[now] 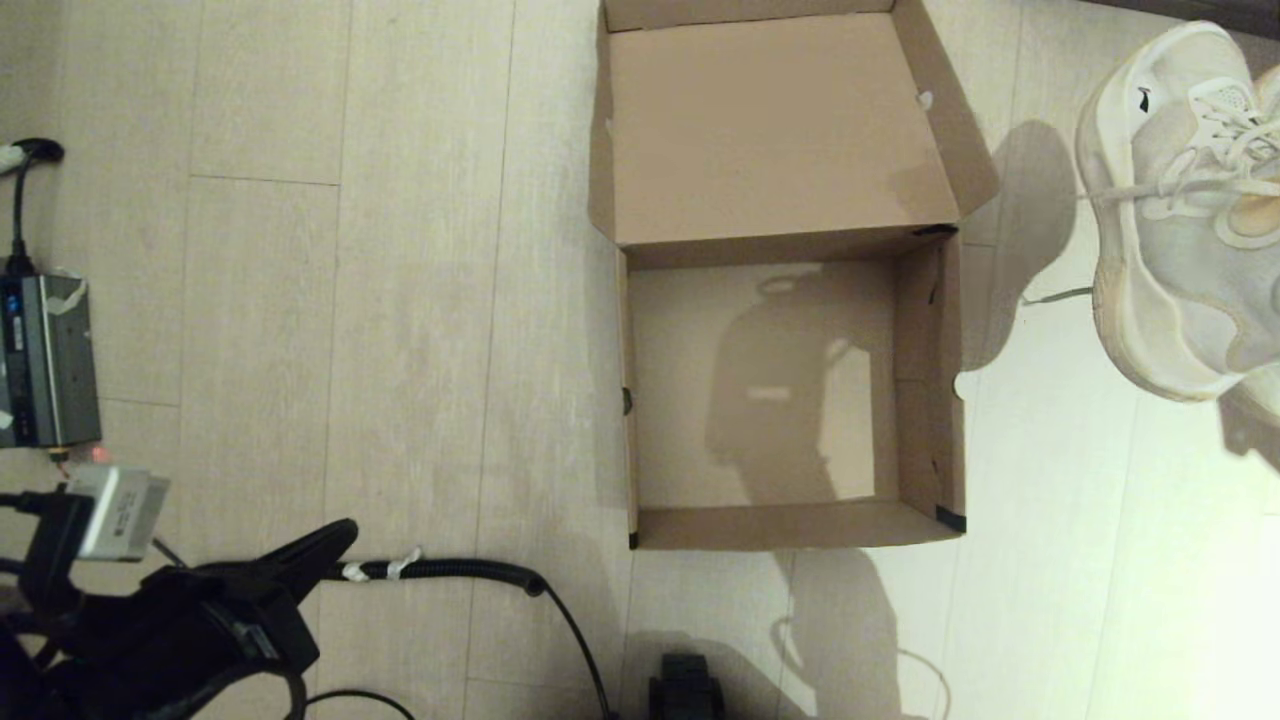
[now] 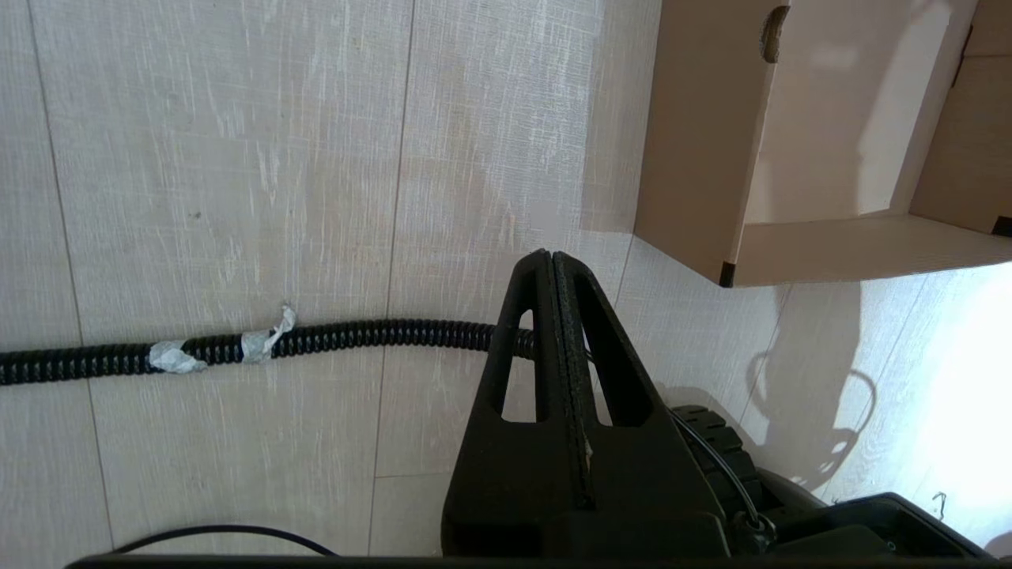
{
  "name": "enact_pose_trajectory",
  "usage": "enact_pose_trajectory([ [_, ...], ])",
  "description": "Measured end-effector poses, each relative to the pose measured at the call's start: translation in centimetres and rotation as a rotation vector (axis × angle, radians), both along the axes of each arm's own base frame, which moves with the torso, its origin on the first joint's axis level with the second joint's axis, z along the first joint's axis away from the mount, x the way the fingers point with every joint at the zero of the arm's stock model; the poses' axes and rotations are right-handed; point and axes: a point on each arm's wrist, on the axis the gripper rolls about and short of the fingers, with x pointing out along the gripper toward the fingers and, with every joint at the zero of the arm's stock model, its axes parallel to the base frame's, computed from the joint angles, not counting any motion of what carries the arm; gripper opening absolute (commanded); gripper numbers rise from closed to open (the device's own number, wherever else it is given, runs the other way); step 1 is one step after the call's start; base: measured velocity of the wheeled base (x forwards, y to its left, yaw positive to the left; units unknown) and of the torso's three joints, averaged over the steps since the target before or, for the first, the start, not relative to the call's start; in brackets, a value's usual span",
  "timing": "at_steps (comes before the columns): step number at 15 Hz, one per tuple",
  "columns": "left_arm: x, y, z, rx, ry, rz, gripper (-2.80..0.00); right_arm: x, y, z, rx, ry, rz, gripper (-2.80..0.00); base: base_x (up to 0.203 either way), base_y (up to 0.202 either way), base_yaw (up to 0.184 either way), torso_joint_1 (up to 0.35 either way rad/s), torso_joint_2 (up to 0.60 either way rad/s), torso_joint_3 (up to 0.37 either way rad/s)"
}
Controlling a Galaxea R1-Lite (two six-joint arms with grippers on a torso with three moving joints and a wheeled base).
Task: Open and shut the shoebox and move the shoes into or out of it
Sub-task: Put the shoes into the shoe box
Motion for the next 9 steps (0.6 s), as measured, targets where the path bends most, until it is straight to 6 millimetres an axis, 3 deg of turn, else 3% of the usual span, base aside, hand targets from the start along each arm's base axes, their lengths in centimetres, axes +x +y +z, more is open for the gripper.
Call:
enact_pose_trajectory([
  [4, 0.4, -0.1, -0.2, 0.006, 0.018, 0.002, -2.80, -5.7, 1.4, -1.4, 0.070, 0.090, 0.169, -2.80, 0.000, 0.000, 0.000, 0.000, 0.00, 0.000],
  [6, 0.8, -0.2, -0.3, 0.012, 0.027, 0.004, -2.80, -6.5, 2.1, -2.2, 0.122, 0.110, 0.287, -2.80, 0.000, 0.000, 0.000, 0.000, 0.00, 0.000],
  [9, 1.5, -0.4, -0.4, 0.020, 0.036, 0.022, -2.80, -5.7, 3.1, -3.9, 0.142, 0.184, 0.405, -2.80, 0.000, 0.000, 0.000, 0.000, 0.00, 0.000],
])
